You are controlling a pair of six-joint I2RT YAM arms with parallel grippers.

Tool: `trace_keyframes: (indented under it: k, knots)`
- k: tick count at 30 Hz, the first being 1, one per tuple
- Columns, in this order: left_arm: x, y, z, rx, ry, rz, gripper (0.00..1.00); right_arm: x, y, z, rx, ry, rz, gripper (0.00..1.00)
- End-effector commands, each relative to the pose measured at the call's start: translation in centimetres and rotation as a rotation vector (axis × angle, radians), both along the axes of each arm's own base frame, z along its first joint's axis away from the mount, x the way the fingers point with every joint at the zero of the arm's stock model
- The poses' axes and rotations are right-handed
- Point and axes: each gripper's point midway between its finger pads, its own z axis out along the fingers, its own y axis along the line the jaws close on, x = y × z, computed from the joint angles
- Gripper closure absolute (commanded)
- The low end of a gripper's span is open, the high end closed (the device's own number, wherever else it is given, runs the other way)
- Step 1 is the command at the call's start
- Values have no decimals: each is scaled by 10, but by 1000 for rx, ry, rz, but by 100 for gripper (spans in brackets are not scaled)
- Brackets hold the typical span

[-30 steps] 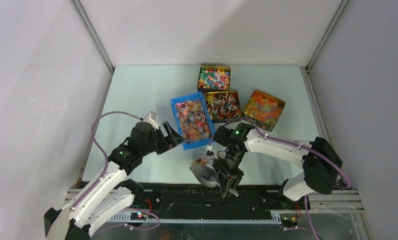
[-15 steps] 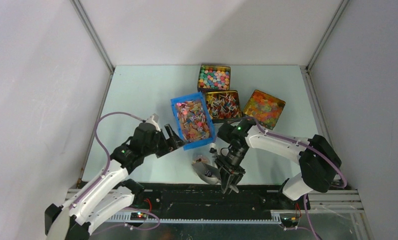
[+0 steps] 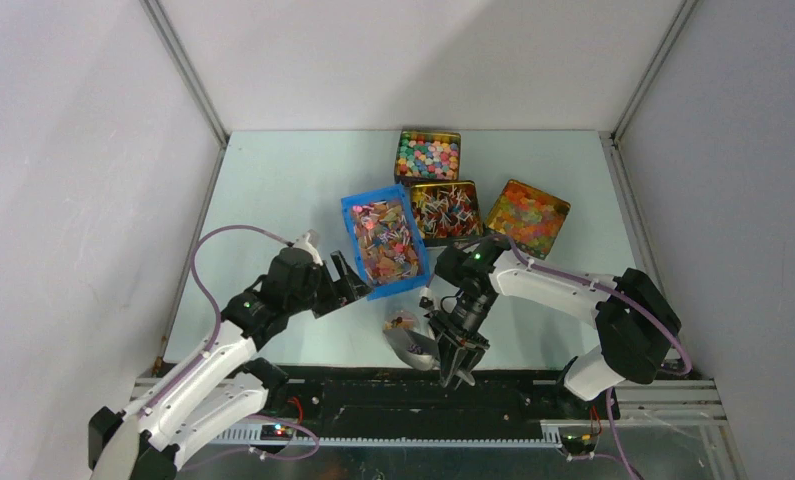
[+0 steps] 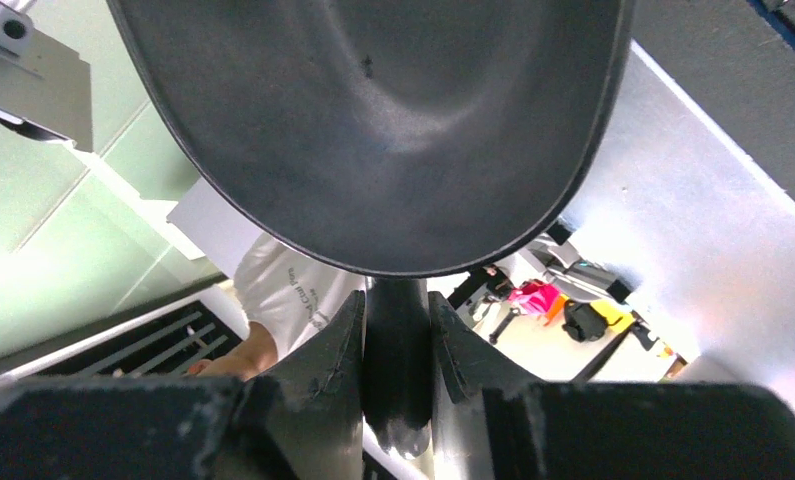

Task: Pack the candies
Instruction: Place the fake candies in the packing bottle.

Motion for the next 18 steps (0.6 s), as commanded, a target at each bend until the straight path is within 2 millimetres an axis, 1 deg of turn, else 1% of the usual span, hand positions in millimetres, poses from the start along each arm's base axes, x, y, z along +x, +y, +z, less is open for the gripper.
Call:
trace_keyframes:
  k: [1,8,12,18]
  knots:
    - [0,-3,2,-19,-25,-7,14,1,10,14,23,84,-42,100]
    - [-2,-2,1,-27,-28,-3,14,4,16,16,18,117,-71,100]
    - [-4,-1,-1,-26,-28,-4,13,6,18,13,-3,115,-82,100]
    - [-6,-2,-5,-34,-23,-7,13,10,26,18,12,159,-110,100]
